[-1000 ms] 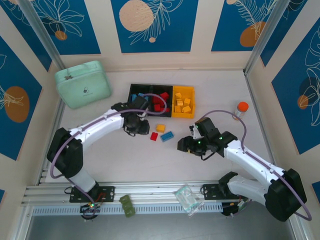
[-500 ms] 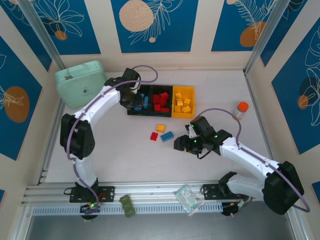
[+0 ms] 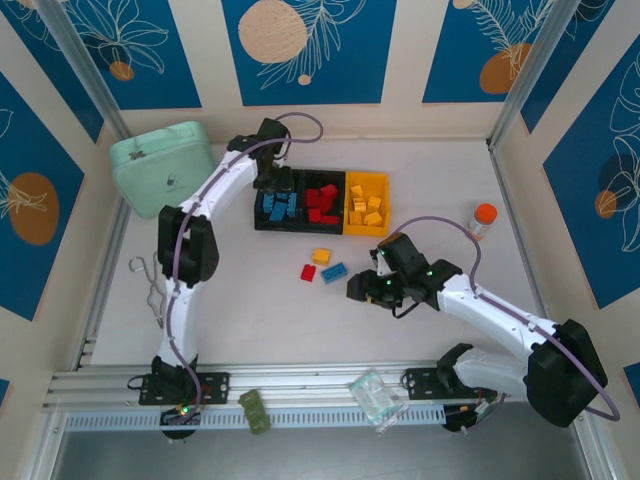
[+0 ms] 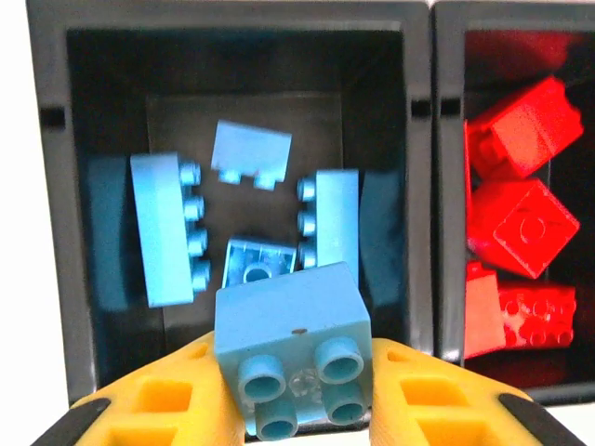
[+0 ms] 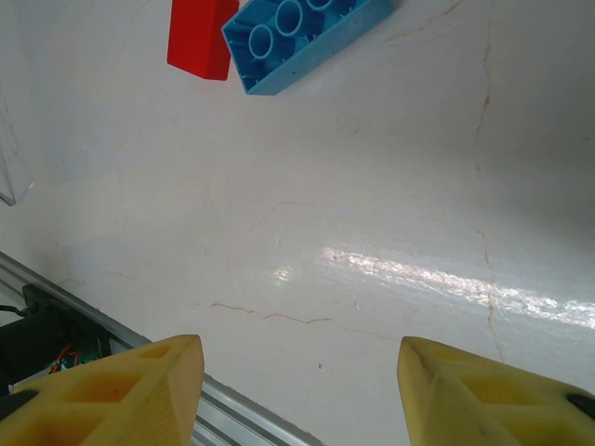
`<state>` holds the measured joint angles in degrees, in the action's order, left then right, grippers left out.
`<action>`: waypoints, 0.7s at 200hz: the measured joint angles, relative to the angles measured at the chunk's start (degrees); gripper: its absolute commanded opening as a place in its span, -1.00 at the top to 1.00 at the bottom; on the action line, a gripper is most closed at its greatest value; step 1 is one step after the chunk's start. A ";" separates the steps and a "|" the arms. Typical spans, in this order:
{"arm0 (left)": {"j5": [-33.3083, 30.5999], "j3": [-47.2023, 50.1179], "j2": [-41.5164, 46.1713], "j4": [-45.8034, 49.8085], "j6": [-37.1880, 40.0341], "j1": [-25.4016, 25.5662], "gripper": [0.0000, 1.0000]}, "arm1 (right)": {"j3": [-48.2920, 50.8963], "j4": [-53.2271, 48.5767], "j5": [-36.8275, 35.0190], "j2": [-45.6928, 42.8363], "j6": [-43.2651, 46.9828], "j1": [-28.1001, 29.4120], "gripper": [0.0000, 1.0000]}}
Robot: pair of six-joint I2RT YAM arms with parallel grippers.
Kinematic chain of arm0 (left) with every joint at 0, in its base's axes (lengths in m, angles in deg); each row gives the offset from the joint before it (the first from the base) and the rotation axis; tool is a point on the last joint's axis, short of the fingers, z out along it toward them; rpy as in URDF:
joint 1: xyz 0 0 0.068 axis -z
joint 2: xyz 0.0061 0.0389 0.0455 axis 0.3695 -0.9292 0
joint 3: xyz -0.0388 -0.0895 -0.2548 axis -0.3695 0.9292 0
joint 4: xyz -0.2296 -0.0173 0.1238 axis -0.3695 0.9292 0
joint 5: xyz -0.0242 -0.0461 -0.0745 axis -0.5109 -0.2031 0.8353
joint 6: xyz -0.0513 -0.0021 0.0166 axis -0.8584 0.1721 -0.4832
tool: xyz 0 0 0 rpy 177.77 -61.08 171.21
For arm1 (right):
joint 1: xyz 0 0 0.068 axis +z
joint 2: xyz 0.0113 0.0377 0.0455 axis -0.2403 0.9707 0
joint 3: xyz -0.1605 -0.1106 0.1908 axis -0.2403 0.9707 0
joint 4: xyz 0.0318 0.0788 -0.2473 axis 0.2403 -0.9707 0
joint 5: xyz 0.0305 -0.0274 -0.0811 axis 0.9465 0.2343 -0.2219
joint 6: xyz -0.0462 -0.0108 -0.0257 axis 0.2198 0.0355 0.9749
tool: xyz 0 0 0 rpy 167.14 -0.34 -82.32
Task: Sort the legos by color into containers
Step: Place the lego in the container.
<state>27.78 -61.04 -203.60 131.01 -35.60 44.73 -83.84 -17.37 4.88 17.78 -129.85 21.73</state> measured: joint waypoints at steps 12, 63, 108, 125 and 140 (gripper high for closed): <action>-0.02 -3.28 -2.27 0.42 0.00 -0.20 0.36 | 0.00 0.04 -0.11 0.22 -0.15 0.00 -0.14; 0.04 -11.93 -9.73 0.68 0.02 -1.40 0.26 | 0.00 0.02 -0.20 1.99 -0.37 0.04 -0.14; 1.09 -13.81 -11.65 -0.35 -0.20 -1.57 0.10 | -0.02 0.02 -0.22 3.69 -0.57 0.04 -0.14; 1.75 -14.75 -12.04 -0.87 -0.24 -1.57 0.01 | -0.02 0.00 -0.37 4.31 -0.57 0.04 -0.14; 2.21 -15.17 -12.07 -1.20 -0.39 -1.57 -0.04 | -0.07 0.00 -0.48 4.68 -0.57 0.24 -0.14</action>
<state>29.99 -76.20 -215.67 129.81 -35.99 43.16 -83.90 -17.37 4.40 22.46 -130.42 21.97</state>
